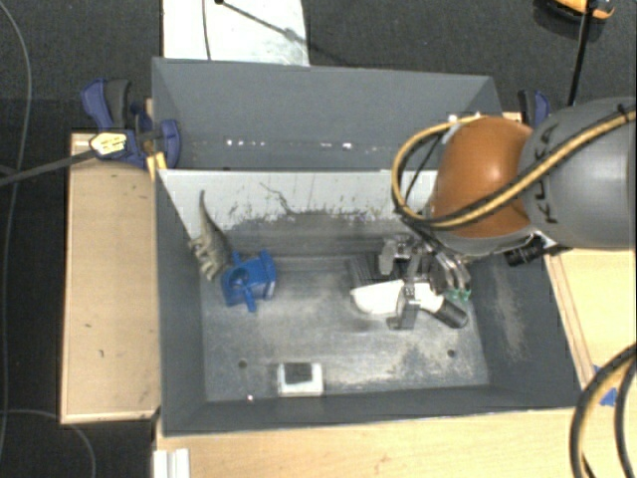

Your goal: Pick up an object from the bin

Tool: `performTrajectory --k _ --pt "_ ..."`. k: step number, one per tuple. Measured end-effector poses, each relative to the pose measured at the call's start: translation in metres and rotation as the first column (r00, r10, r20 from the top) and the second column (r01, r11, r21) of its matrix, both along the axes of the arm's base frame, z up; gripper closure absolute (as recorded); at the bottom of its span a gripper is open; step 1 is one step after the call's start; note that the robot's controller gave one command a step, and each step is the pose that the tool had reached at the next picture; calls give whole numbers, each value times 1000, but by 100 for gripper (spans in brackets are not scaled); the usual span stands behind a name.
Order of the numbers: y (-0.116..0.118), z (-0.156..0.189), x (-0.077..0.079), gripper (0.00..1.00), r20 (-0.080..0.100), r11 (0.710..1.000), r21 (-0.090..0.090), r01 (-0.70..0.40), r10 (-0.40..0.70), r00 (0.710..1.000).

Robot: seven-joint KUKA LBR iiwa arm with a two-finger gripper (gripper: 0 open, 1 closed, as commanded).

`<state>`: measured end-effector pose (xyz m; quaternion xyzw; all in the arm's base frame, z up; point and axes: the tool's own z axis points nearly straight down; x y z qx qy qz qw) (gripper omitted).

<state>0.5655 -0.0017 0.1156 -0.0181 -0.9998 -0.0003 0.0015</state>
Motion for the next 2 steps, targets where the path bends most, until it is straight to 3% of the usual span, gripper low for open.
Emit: performTrajectory --k 1,2 --pt "-19 27 11 0 8 987 3 158 -158 987" --pt "-24 17 0 0 11 1000 0 27 -27 1000"
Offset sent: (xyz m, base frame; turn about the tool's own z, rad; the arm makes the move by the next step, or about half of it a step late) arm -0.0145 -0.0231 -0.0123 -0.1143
